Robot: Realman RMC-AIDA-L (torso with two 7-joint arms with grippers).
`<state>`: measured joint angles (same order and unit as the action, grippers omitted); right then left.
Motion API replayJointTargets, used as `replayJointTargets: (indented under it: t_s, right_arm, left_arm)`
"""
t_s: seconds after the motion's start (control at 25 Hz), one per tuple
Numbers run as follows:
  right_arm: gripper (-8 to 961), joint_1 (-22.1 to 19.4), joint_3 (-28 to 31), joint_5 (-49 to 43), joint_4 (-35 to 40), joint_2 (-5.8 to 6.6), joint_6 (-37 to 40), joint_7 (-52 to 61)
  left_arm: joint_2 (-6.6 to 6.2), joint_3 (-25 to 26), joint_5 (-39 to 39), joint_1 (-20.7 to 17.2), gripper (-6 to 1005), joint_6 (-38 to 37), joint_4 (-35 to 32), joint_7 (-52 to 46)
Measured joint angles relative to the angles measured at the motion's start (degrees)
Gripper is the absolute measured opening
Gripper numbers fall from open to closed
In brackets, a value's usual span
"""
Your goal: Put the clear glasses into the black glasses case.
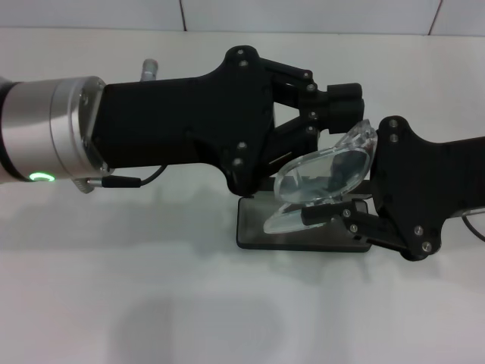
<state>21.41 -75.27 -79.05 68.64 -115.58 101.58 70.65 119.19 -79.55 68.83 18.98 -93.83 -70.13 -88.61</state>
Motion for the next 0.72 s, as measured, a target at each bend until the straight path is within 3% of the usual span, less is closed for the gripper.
replayJointTargets:
  t_s: [0.72]
  right_arm:
    - [119, 0.0, 0.0, 0.0, -1.1, 0.0, 0.6, -1.3]
  left_arm:
    - [0.24, 1.2, 1.4, 0.3, 64, -0.9, 0.7, -0.3]
